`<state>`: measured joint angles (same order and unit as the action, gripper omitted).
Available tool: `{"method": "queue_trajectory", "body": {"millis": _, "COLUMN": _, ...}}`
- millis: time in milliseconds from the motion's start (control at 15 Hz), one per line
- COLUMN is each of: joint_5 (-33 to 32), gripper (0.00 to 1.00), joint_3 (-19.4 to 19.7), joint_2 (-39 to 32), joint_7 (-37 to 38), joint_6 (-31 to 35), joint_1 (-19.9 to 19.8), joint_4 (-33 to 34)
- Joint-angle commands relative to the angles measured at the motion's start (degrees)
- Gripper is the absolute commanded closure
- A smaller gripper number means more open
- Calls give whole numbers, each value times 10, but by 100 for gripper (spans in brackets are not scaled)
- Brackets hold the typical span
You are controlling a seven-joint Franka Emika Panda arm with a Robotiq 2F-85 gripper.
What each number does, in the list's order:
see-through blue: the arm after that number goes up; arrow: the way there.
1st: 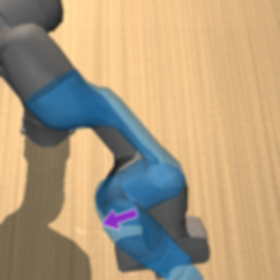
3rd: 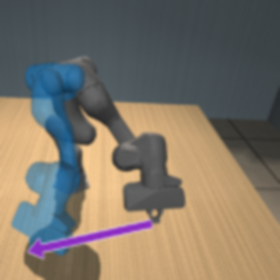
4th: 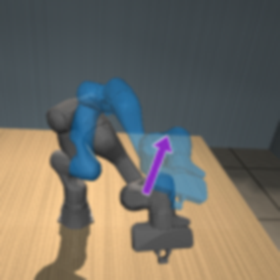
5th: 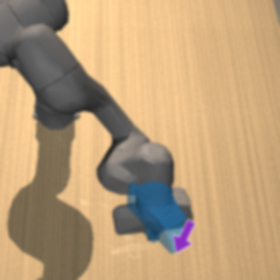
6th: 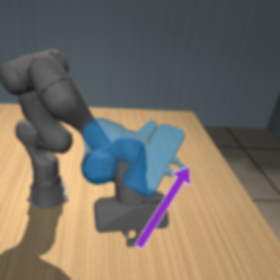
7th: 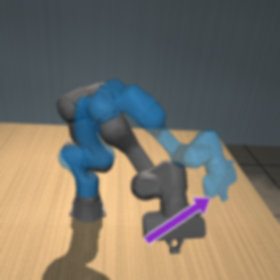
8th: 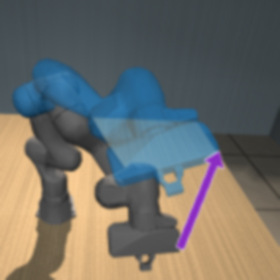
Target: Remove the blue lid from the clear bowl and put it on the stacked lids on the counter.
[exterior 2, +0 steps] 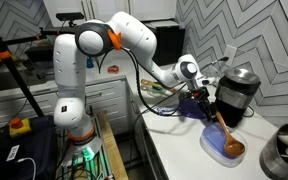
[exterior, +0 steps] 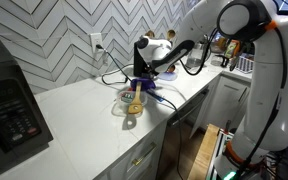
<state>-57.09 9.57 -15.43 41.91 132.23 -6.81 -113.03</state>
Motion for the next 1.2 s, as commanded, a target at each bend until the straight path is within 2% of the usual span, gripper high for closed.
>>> {"method": "queue_trajectory", "body": {"millis": 0, "joint_5": -23, "gripper": 55, "joint_3": 8, "joint_2": -14, "joint_7": 19, "joint_6": -19, "joint_1": 9, "joint_4": 10}}
{"method": "queue_trajectory", "body": {"millis": 133, "joint_5": -27, "gripper": 58, "joint_3": 8, "joint_2": -18, "joint_7": 22, "joint_6": -24, "joint_1": 10, "joint_4": 13}}
{"method": "queue_trajectory", "body": {"millis": 267, "joint_5": -30, "gripper": 78, "joint_3": 7, "joint_2": -20, "joint_7": 23, "joint_6": -28, "joint_1": 10, "joint_4": 14}}
{"method": "queue_trajectory", "body": {"millis": 467, "joint_5": -34, "gripper": 100, "joint_3": 6, "joint_2": -20, "joint_7": 24, "joint_6": -36, "joint_1": 10, "joint_4": 15}}
{"method": "queue_trajectory", "body": {"millis": 867, "joint_5": -27, "gripper": 99, "joint_3": 3, "joint_2": 1, "joint_7": 19, "joint_6": -57, "joint_1": 11, "joint_4": 13}}
{"method": "queue_trajectory", "body": {"millis": 1133, "joint_5": 18, "gripper": 99, "joint_3": -6, "joint_2": 58, "joint_7": -64, "joint_6": -75, "joint_1": 0, "joint_4": -13}}
